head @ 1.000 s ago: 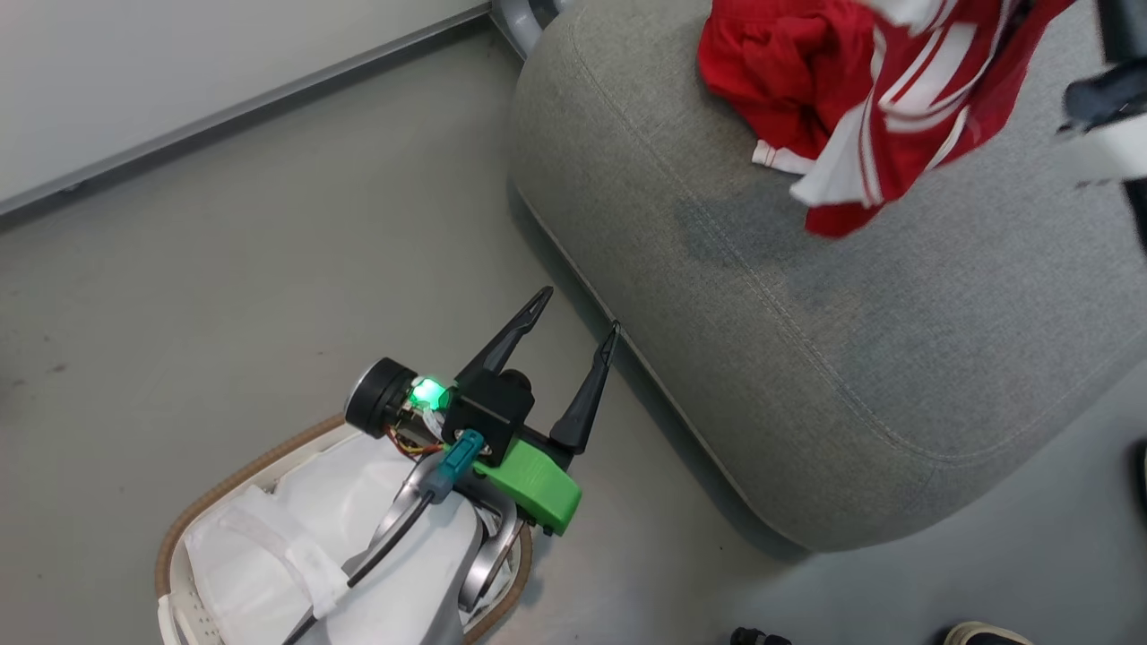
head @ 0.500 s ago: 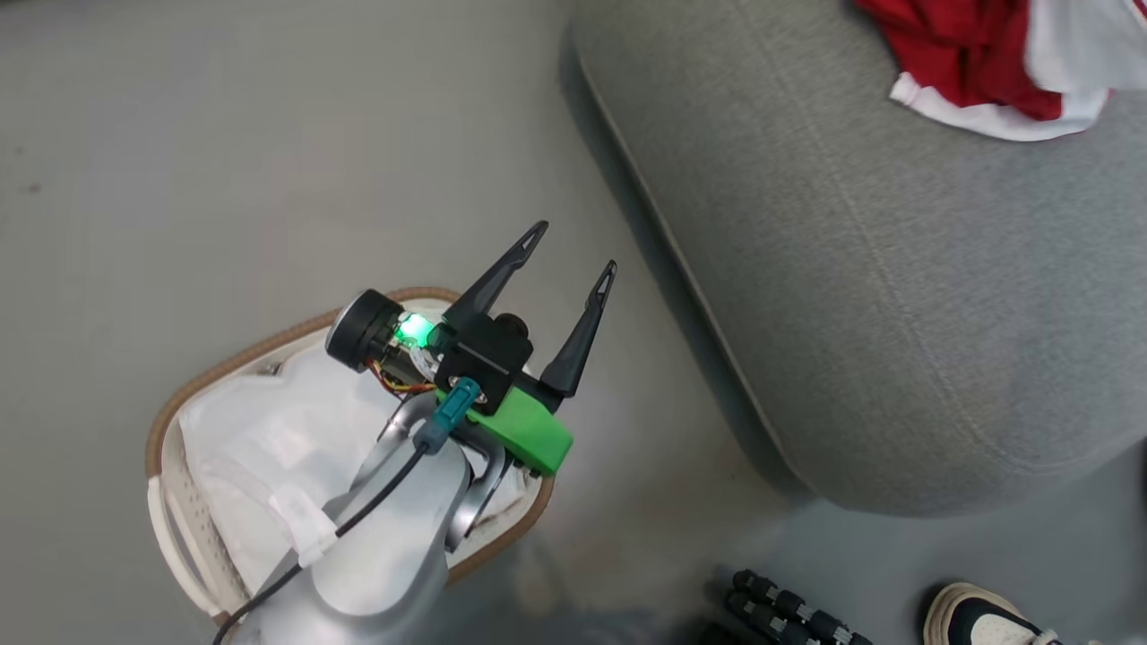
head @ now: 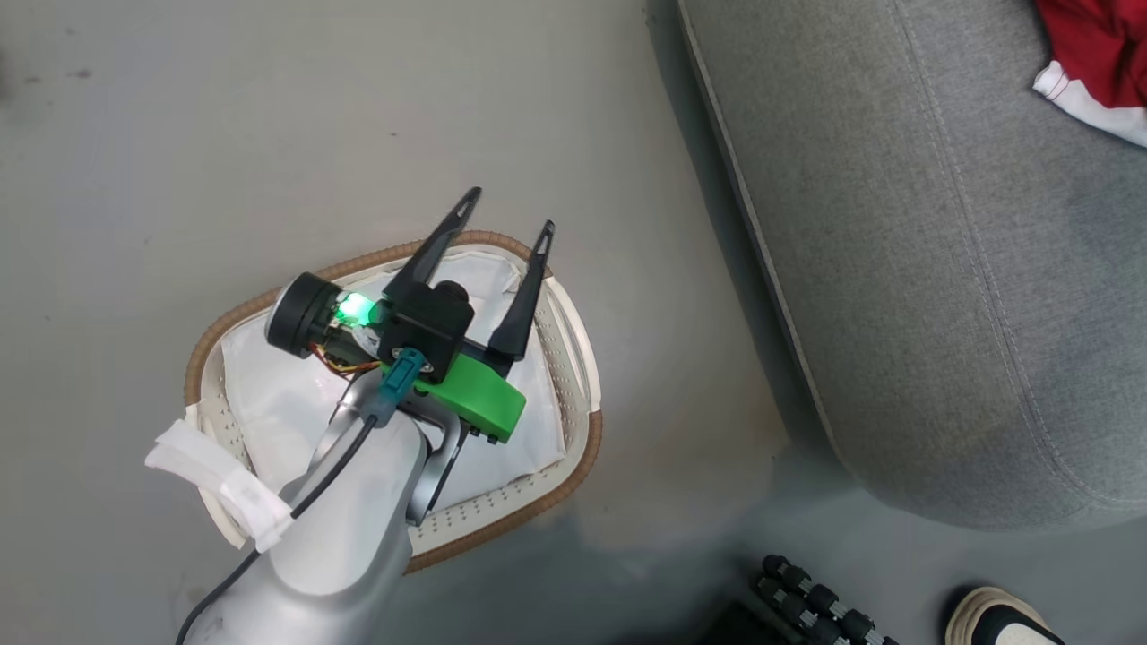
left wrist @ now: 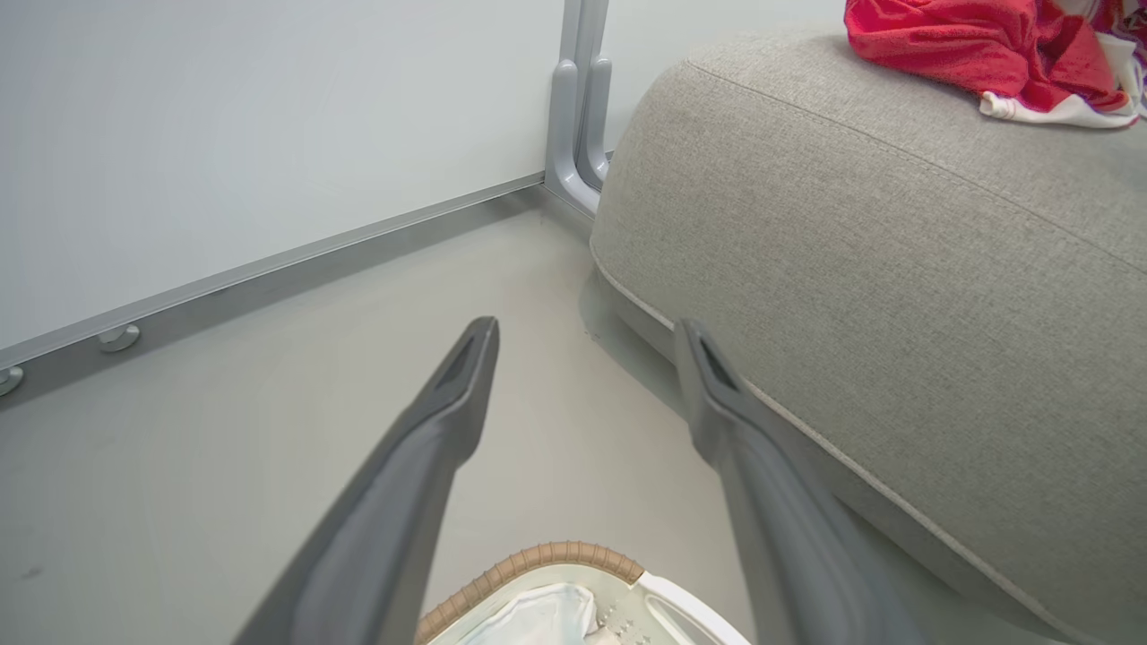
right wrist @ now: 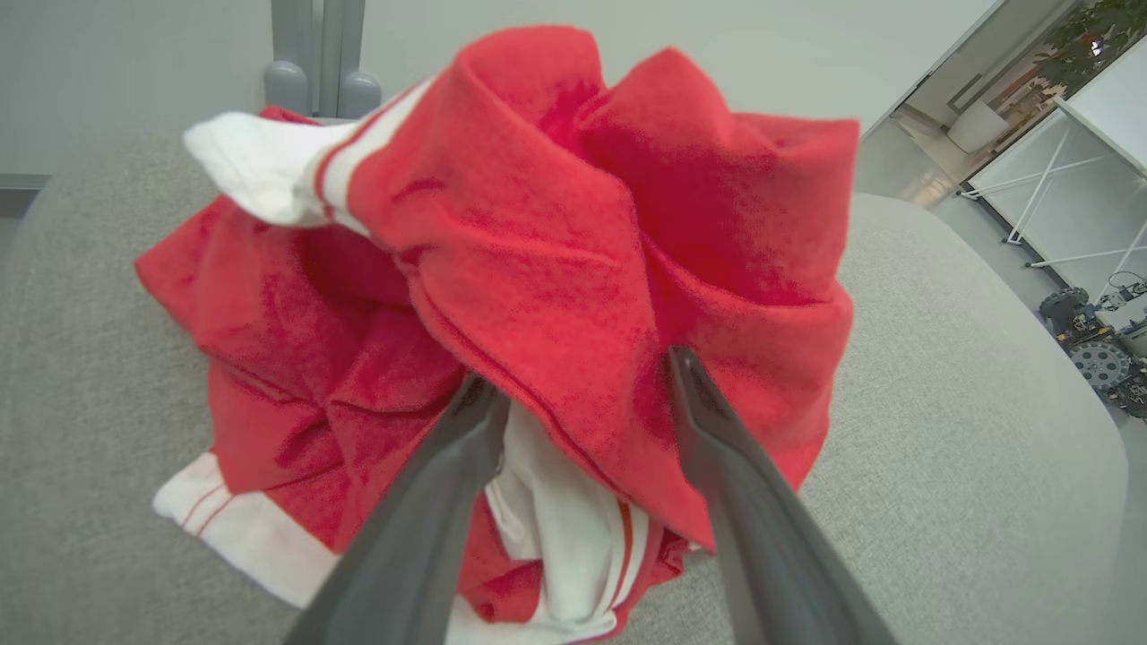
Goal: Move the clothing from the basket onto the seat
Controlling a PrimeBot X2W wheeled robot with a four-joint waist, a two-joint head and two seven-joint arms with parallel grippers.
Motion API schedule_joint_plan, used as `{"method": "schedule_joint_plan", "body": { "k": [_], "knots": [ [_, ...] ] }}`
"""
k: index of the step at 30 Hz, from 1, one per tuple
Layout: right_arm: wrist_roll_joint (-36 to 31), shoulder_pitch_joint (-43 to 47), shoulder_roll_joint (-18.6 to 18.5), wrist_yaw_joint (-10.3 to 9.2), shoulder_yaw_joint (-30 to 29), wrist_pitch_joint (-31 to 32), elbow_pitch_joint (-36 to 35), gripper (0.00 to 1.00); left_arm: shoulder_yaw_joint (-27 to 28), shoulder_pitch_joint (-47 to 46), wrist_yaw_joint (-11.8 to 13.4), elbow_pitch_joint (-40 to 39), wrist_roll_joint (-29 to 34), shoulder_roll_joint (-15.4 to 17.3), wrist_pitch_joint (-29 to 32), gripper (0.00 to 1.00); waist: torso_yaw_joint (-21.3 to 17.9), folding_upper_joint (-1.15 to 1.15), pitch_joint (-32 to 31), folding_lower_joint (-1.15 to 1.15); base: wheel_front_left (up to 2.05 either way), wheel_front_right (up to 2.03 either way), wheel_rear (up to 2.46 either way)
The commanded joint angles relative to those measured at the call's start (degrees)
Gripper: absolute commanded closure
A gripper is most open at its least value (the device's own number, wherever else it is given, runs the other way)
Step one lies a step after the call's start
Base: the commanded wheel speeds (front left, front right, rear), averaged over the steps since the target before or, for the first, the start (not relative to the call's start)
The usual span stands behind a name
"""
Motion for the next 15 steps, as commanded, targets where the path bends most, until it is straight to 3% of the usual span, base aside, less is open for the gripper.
{"method": "schedule_joint_plan", "body": {
  "k": [1,15],
  "knots": [
    [-0.18,2.82,0.43,-0.08,-0.81,-0.24,-1.68,0.0,0.57,0.79,0.36,-0.18,-0.54,0.37,0.0,0.0,-0.58,0.0,-1.87,-0.01,0.0,0.0,0.0],
    [3.16,19.44,9.37,-0.08,1.53,-0.25,-22.43,0.0,9.59,9.18,2.14,-5.25,-0.89,0.08,0.0,0.0,-0.33,0.0,-13.65,-0.01,0.0,0.0,0.0]
  ]
}}
